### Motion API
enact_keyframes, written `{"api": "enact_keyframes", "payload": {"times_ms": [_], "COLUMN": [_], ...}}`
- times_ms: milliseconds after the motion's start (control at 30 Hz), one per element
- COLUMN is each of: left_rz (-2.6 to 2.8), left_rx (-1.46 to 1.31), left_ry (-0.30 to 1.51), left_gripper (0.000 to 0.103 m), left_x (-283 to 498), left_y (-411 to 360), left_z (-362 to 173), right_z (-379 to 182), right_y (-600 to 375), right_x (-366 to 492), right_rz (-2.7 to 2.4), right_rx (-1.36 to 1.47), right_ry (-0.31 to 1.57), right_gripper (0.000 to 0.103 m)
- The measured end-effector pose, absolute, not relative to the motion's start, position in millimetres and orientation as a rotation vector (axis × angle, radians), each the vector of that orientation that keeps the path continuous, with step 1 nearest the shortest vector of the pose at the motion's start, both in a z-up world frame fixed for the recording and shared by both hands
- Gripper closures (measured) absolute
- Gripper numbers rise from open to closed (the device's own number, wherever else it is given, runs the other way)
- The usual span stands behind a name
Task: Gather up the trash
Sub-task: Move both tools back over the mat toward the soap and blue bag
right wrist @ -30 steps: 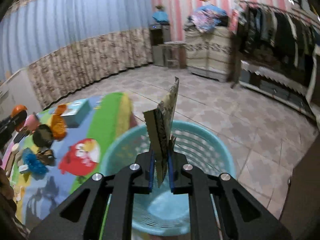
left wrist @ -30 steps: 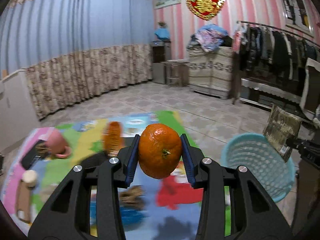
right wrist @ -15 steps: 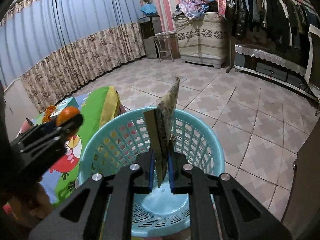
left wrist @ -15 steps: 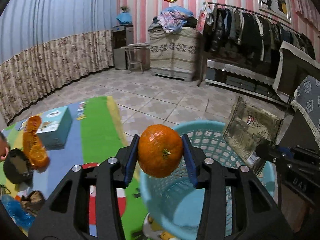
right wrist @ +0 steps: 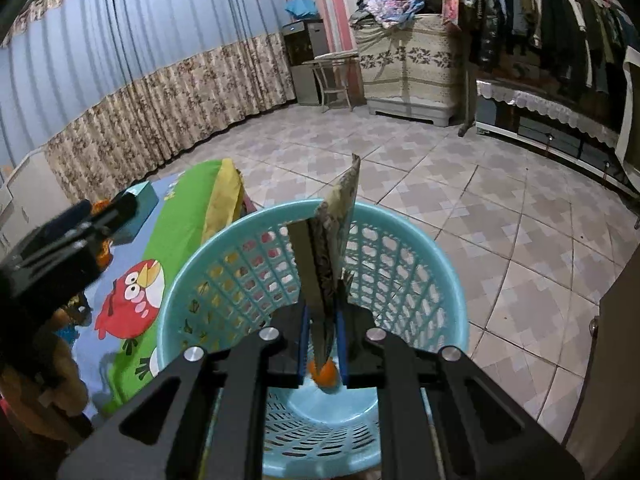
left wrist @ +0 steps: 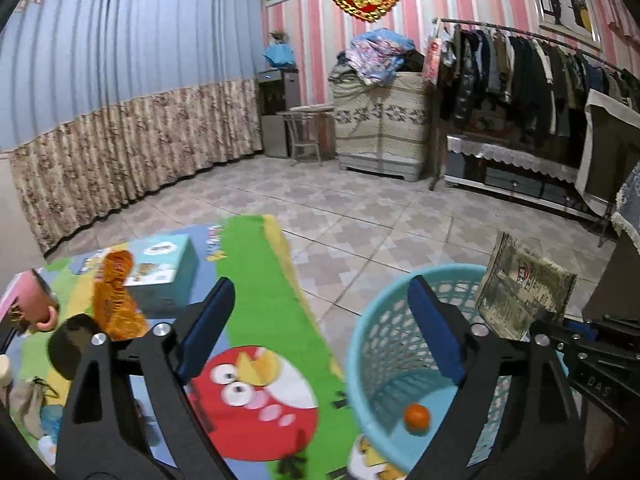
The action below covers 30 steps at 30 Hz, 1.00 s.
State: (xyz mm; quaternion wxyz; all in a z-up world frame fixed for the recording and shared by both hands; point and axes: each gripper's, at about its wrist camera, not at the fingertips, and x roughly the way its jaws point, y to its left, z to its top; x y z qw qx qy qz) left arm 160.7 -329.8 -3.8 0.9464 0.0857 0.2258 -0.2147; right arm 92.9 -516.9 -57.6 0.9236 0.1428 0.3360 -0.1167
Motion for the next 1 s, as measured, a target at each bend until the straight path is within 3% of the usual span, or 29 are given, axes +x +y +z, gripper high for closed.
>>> {"api": "enact_keyframes", "payload": {"times_ms": [100,133,233,300,400,567,1000], "left_rz": [-0.412,-0.406,-0.380,-0.362,-0.332,-0.259,-0.025], "left_rx": [0.174,0.173,0.166,0.155,0.133,0.099,0.083], "left_ry": [0.444,0.441,0.437,0.435,0.437,0.439,0.460], "left_gripper": [0.013,0.013,0.012,0.011,0.009,0.008,0.006], "left_x": [156.4,155.0,151.1,150.0,147.3,143.3,150.6], "left_y": [-311.8,-307.6,-286.6,-271.1,-243.2,-186.1,-24.2], "left_z": [0.1,0.9,4.1,7.5,10.4,16.2,11.6], "right_z": [-62.1,-63.5,-61.9,-59.2,-53.4,-38.4,-25.1], "right_y": [-508.1,-505.0,-500.4,-497.2,-489.8,-461.5,-319.9], "right_x": [99.8,102.0,104.5,103.5,97.4,99.5,126.5], "right_rz": [-0.236,-0.245,-0.270,-0.290,-0.315,-0.324,-0.125], "right_rx": [0.275,0.265,0.252,0.238,0.234,0.192,0.067], "right_ry": [0.713,0.720,0.716,0.712,0.676,0.629,0.597], "right_gripper": [0.090,0.084,0.043,0.040,0.026,0.017,0.015]}}
